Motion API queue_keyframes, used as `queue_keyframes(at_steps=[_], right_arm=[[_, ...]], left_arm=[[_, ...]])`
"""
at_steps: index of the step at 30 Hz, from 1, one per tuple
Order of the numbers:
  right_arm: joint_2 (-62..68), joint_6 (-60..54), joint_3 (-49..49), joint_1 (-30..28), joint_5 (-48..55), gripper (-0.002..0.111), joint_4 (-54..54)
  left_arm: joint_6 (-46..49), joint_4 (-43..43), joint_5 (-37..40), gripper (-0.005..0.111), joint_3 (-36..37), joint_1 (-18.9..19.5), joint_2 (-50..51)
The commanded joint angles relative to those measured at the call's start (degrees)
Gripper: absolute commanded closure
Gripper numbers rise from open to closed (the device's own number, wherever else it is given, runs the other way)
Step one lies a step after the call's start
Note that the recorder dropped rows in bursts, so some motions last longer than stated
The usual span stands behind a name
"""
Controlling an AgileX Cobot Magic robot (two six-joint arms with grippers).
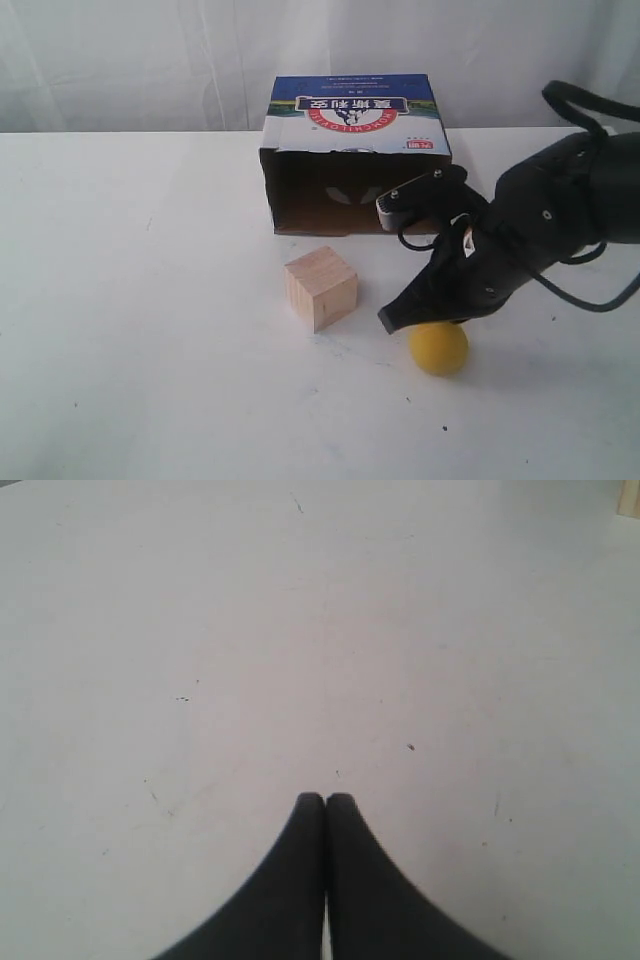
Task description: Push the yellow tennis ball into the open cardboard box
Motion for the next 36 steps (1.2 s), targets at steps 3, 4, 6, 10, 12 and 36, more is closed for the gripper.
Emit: queue_keyframes(at_steps=[3, 4, 6, 10, 12, 36], right_arm=[[-2.2, -0.48, -3.17, 0.08, 2.38, 0.108, -0.85], [-2.68, -0.48, -3.17, 0.08, 2.61, 0.108, -0.85], [-3.05, -0.48, -3.17, 0.08, 4.65, 0.108, -0.85], [-1.5, -0.6, -2.48, 0.08, 3.09, 0.108, -0.85], [0.43, -1.15, -2.48, 0.08, -0.1, 0.108, -0.85], [14.17, -1.27, -9.79, -3.95, -4.35, 0.108, -2.11]], left_arm=[[0.13, 0.18, 0.59, 0.107, 0.24, -0.29, -0.29], [0.13, 0.18, 0.59, 0.107, 0.24, -0.29, -0.29], [0.13, 0.18, 0.59, 0.107, 0.24, -0.29, -0.29], [0.13, 0.18, 0.59, 0.107, 0.24, -0.29, -0.29], [0.13, 0.18, 0.59, 0.107, 0.24, -0.29, -0.29], [0.13, 0.18, 0.59, 0.107, 0.24, -0.29, -0.29]])
